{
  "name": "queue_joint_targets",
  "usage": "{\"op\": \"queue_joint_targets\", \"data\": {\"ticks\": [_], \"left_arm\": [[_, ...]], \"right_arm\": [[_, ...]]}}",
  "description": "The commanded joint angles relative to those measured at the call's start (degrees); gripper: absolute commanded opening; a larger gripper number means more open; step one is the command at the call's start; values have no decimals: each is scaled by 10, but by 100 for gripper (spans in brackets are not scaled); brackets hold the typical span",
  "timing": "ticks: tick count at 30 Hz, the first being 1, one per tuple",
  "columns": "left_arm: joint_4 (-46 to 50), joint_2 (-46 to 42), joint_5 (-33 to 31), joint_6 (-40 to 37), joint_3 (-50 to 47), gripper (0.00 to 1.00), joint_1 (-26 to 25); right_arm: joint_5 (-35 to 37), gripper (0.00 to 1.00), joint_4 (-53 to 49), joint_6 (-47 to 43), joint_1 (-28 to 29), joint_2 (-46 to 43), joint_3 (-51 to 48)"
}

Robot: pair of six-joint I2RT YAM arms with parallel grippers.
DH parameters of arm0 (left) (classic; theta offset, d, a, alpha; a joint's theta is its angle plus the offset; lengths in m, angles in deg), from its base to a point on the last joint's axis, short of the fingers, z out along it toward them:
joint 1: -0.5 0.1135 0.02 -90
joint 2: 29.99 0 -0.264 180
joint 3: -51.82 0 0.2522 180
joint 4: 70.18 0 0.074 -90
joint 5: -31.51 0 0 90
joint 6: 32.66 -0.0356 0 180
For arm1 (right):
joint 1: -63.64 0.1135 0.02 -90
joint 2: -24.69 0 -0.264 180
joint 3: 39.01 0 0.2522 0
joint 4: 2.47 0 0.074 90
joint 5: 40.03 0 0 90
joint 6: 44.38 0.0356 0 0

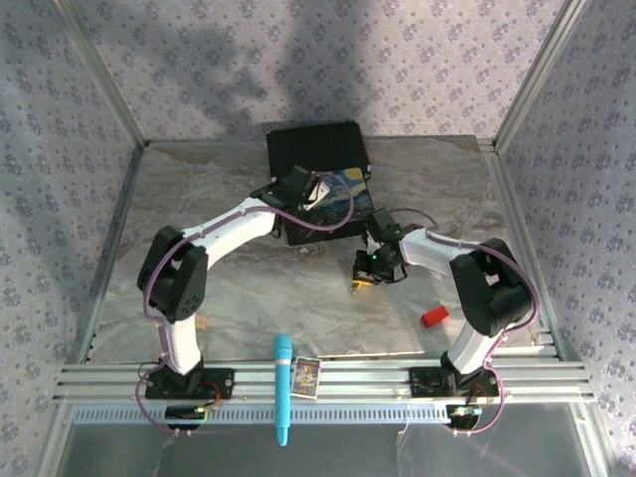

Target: Unlock the padlock with the key

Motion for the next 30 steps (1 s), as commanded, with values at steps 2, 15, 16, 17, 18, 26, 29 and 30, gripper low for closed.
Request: {"op": "queue_joint_targets", "data": {"ticks": [2,15,16,17,18,26,29,30], "left_arm": [[-35,-84,64,70,-44,92,14],[-61,-166,33,104,-128,93,21],[-69,-179,35,111,-135,94,24],[-76,-189,40,117,-141,95,27],[-79,-201,47,120,-145,98,31],[-100,-276,17,166,-181,100,56],[-135,-317,11,210,-223,100,94],[-142,-330,6,224,-236,100,107]], "right_arm": [[82,25,-207,-56,-5,27,-13],[158,53,-234,-59,13,-9,51],[150,57,-226,-58,12,-18,49],[138,59,-217,-59,12,-27,48],[124,61,-206,-60,12,-35,48],[184,99,-168,-63,13,-108,55],[273,99,-162,-66,12,-149,67],[318,99,-156,-74,11,-163,70]]}}
